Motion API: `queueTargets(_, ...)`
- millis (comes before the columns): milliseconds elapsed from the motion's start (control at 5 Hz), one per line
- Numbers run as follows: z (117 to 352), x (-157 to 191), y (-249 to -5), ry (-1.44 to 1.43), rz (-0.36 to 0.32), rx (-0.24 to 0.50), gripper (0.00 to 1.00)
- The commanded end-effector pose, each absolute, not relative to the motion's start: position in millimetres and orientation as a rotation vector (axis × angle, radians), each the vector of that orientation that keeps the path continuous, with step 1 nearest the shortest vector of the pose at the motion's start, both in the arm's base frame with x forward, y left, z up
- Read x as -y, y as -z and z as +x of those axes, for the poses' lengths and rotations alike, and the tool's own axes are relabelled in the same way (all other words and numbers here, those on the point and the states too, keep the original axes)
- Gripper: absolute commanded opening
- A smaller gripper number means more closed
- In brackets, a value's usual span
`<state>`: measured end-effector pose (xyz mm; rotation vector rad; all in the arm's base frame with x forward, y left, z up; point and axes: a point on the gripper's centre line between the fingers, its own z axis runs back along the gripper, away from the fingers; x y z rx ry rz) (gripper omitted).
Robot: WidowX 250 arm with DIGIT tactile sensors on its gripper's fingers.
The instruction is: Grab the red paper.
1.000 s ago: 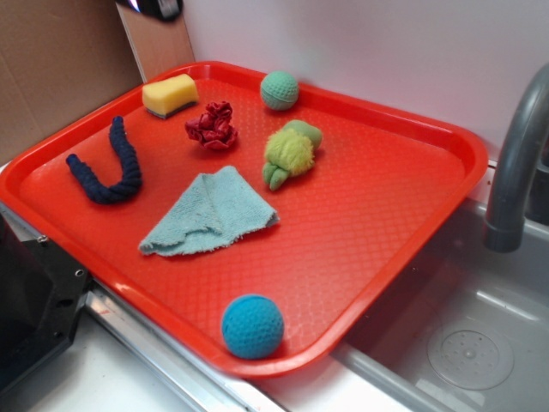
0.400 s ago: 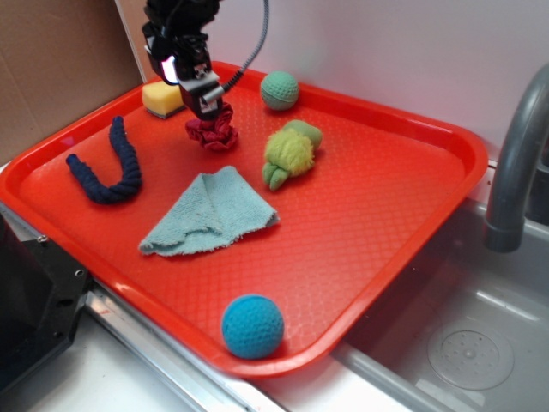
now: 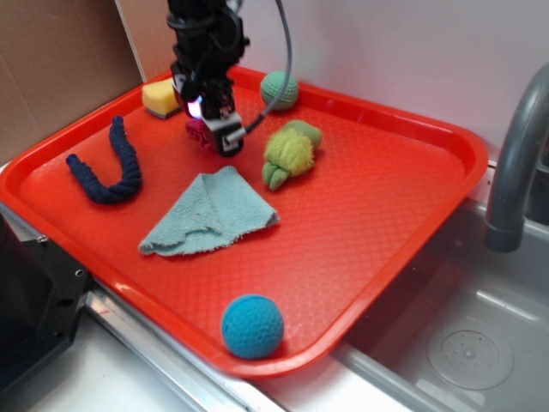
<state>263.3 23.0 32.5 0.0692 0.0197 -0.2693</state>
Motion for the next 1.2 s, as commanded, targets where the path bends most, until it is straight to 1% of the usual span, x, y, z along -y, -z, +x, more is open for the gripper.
queueTargets(0,285.1,-28.6,-26.1,0.264,0.062,0.015,1.0)
queueTargets(200,295.0,-23.9,-27.5,0.249,0.052,0.027,1.0)
queueTargets(400,295.2,-22.7,-25.6,0.236,0.077,0.026,0.0)
queueTargets(600,292.6,-25.4,-23.0,0.224,0.09,0.019,0.0)
queueTargets(1000,287.1,-27.9,-35.7,0.199,0.083,0.031,0.0)
